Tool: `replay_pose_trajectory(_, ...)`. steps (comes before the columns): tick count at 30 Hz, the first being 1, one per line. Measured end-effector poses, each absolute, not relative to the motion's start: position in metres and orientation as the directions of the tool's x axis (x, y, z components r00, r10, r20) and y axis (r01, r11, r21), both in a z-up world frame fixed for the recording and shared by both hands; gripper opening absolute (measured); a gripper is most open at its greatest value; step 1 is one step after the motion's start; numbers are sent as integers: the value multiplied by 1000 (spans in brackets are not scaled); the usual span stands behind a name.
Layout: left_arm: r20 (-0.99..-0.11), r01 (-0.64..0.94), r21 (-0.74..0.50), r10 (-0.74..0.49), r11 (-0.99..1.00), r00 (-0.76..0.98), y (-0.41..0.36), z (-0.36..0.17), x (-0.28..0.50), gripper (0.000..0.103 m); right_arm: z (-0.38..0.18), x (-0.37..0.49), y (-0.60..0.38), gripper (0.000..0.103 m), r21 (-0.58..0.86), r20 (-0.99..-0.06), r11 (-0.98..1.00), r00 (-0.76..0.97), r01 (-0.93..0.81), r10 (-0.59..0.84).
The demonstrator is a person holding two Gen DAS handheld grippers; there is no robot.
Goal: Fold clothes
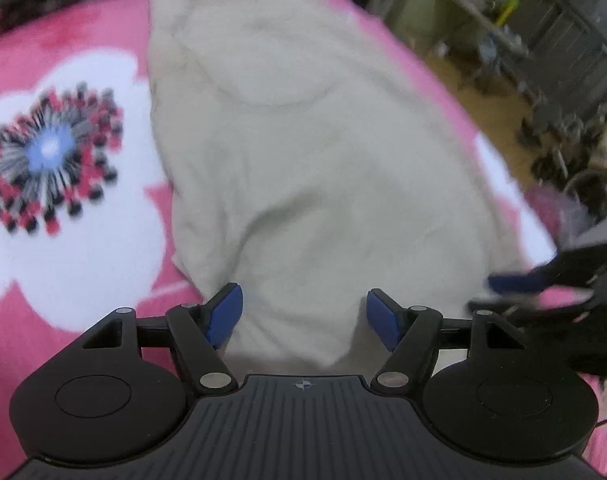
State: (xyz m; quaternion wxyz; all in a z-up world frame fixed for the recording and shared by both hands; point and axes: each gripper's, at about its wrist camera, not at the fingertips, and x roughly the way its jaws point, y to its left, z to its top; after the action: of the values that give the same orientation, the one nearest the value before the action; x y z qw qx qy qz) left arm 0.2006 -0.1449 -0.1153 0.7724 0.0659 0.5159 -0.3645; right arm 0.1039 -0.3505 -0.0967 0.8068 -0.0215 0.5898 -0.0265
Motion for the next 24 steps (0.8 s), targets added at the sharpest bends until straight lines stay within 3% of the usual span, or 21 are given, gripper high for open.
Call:
replay_pose_trajectory(7,-840,685,-246,-503,686,201,-142,-111,192,70,-97,103,-350,31,-70,-948,997,309,22,-73)
replay_pose_trajectory(13,-780,765,-220,-580,606,235,-144,-88,187,70,-98,96,-352,31,-57,-935,998,348,36,-66)
replay_pose_trajectory(19,-846,697,-216,-488,684,216,-157,-119,217,69,-98,95,-354,31,-43,-931,998,362,35,-53)
replay_pose_trajectory(24,-862,703,-177,-454,689,227,-153,-79,221,70,-98,100,-358,31,-34,-937,999,347,23,-40)
